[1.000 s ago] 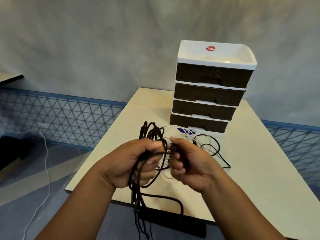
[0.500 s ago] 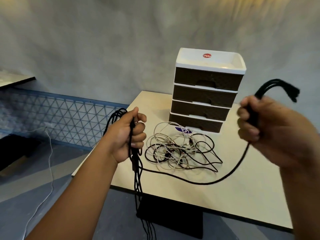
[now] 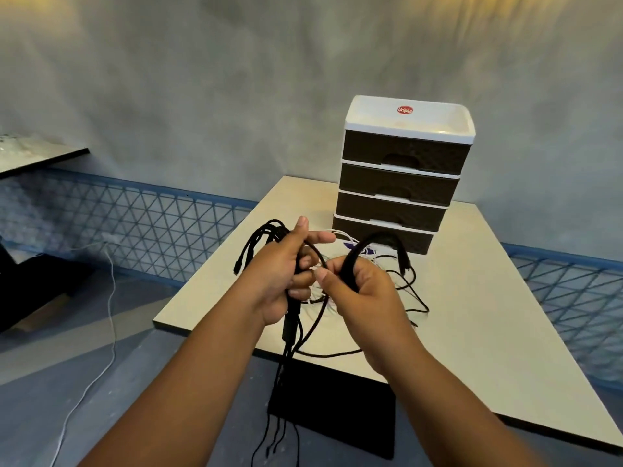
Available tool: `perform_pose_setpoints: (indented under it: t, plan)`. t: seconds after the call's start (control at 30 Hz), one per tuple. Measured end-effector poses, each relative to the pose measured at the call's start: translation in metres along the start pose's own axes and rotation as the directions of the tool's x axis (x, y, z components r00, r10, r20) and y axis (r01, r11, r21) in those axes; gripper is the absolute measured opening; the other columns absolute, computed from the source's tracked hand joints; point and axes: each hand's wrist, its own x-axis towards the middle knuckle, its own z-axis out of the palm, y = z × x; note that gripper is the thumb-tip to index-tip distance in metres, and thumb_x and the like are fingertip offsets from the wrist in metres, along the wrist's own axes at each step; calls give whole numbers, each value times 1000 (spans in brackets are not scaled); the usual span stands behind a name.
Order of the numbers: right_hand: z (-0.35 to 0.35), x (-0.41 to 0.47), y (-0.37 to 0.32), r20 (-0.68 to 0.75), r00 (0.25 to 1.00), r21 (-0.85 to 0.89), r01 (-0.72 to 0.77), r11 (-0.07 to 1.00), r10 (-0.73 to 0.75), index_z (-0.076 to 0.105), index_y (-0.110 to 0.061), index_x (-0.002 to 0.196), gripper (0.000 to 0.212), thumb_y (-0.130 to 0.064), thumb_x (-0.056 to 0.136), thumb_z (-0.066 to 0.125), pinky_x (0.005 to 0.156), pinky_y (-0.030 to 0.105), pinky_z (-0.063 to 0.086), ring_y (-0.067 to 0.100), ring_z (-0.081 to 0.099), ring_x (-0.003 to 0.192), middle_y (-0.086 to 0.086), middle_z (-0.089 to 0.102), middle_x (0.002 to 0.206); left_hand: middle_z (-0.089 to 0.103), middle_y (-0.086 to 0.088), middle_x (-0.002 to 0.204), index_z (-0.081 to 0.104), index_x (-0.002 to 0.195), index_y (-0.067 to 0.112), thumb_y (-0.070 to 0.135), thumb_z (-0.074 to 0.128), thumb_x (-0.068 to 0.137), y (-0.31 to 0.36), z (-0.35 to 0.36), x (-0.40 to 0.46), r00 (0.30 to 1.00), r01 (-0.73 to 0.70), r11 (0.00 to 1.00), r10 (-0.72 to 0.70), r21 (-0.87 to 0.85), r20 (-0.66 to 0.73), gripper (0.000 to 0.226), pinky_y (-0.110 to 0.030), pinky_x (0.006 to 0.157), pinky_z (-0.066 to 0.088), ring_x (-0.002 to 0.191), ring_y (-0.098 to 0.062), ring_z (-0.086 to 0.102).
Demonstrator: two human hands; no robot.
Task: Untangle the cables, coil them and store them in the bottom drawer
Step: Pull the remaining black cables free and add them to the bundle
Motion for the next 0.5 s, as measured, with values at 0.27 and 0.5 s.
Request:
perform_pose_setpoints:
  t: [0.27, 0.5]
  plan:
    - [-79, 33, -61, -233, 972, 269, 104, 957, -40, 53, -20, 82, 21, -12, 101, 48, 37, 14, 26, 5, 34, 45, -8, 43, 50, 26, 8, 50, 59, 79, 14, 31, 45, 98, 11, -40, -10, 989, 69, 983, -45, -172, 142, 29, -16, 34, 15, 33, -2, 19]
    - [-128, 19, -89, -380, 897, 1, 245, 970, -226, 56, -19, 86, 20, -20, 102, 45, 34, 14, 24, 0, 33, 36, -12, 40, 45, 34, 5, 47, 61, 82, 9, 25, 44, 102, 20, -71, -6, 999, 18, 939, -6, -343, 37, 30, -25, 58, 55, 57, -12, 58]
